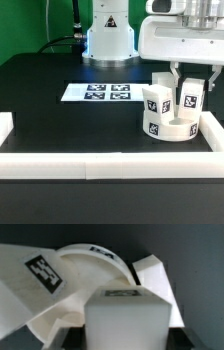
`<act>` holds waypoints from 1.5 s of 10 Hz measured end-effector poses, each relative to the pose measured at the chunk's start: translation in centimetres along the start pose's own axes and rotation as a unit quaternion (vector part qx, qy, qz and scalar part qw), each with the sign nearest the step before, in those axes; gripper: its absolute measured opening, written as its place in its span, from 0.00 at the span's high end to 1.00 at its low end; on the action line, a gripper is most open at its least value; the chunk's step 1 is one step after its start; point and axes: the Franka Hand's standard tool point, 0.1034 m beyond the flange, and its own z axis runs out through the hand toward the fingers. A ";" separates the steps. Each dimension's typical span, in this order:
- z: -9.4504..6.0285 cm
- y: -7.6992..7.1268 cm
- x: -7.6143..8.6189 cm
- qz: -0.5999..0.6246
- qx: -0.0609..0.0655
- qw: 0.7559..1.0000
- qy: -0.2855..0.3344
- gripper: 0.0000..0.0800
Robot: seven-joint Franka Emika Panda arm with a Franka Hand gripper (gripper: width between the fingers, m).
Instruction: Assemble stool
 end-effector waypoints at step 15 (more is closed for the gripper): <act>-0.1 0.1 -0.2 0.694 0.085 0.714 -0.040 0.58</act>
Offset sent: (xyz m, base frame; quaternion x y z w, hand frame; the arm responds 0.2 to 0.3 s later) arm -0.0113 -0.0020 -0.0061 0.0277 -0.0425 0.3881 0.9202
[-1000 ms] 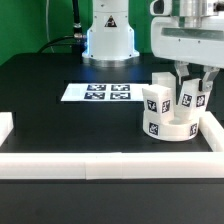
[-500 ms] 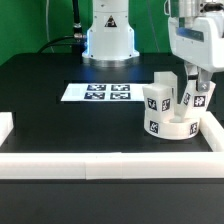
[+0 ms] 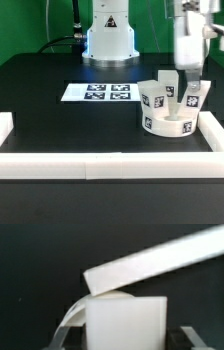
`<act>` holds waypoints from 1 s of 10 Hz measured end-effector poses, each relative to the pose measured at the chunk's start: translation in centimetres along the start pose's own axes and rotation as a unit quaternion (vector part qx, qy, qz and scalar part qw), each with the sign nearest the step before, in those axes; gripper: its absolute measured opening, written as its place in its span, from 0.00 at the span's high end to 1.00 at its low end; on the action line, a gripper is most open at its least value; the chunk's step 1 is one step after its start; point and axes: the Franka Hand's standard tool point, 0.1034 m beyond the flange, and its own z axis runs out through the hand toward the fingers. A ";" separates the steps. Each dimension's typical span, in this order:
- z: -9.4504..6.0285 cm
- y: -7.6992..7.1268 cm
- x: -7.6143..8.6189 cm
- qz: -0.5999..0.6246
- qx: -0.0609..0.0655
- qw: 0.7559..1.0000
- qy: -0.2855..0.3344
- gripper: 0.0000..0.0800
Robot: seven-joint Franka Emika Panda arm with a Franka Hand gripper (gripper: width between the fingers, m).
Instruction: Assemble stool
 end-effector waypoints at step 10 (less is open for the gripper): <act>-4.5 0.1 -2.1 0.112 -0.007 0.992 -0.058 0.20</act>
Offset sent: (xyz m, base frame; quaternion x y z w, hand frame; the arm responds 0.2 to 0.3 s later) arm 0.0000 0.0000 0.0000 0.0000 0.0000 0.1938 0.9810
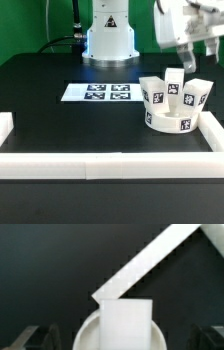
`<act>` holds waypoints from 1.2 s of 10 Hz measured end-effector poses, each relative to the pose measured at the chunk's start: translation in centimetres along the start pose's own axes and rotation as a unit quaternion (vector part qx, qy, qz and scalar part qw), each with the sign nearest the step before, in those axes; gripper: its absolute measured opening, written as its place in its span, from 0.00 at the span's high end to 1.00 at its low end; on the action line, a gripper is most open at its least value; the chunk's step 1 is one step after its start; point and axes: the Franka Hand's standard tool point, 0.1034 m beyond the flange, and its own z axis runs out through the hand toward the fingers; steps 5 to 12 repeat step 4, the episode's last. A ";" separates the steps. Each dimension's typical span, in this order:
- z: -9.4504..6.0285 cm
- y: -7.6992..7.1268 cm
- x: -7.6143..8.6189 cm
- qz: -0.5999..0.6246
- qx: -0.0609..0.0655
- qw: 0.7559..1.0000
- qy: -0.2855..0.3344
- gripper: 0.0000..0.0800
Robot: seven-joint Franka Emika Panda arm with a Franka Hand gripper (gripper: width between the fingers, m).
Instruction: Assemble stool
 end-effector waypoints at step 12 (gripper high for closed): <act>-0.1 0.0 -0.1 -0.003 0.001 1.000 -0.002 0.19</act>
Offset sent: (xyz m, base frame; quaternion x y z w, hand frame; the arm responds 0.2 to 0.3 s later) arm 0.0000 0.0000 0.0000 0.0000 0.0000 0.0000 1.0000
